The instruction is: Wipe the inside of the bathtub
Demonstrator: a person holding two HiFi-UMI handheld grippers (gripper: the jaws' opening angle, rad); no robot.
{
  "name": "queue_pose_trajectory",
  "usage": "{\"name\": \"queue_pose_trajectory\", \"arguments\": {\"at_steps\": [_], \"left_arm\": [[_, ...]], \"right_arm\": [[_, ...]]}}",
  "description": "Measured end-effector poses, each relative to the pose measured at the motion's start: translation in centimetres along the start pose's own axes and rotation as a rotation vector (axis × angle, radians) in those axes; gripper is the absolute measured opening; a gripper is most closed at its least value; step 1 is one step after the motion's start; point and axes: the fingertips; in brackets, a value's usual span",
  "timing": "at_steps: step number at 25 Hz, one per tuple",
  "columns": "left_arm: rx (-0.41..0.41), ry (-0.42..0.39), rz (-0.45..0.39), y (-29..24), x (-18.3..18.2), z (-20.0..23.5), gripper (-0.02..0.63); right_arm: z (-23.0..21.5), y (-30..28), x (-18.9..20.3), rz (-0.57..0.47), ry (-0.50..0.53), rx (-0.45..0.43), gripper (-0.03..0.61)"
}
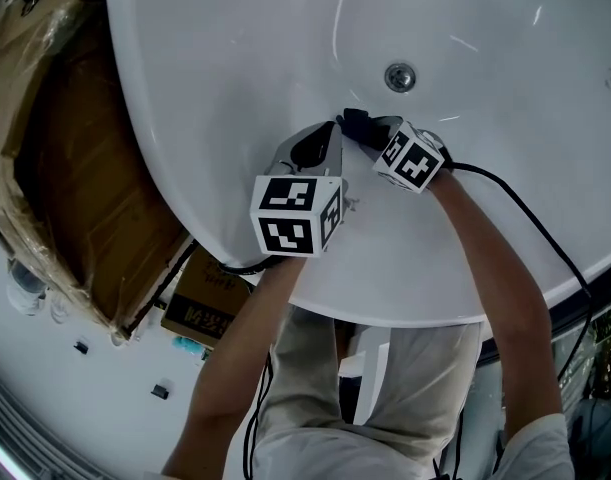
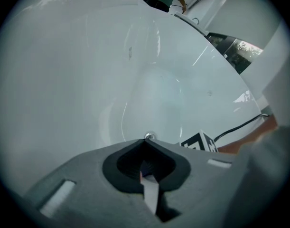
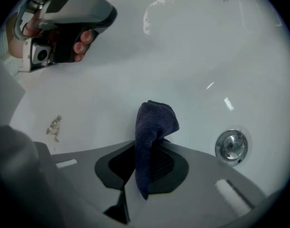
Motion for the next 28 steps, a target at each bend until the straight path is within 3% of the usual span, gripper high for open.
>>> {"name": "queue_pose_trajectory", "arguments": {"at_steps": [14, 24, 28], "left_arm": [[0.001, 0.024, -0.008, 1.2, -0.4, -0.2, -0.002], [-0.031, 0.01, -0.037, 1.9, -1.7, 0.9, -0.003], [-0.027, 0.011, -0.035, 1.9, -1.8, 1.0, -0.003]], "right_arm": [[8.9, 3.5, -3.8, -0.068, 0.095, -0.121, 0.049], [14.0, 6.0, -4.4, -0.03, 0.281, -0.189, 0.049], [16.2, 7.2, -5.2, -0.058, 0.283, -0.243, 0.049]]}}
Point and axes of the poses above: the fingertips, and each gripper's own axes: y backward along the fingers, z to its left, x out of its underside, and after that the axes turned 7 degrees about y, right-handed
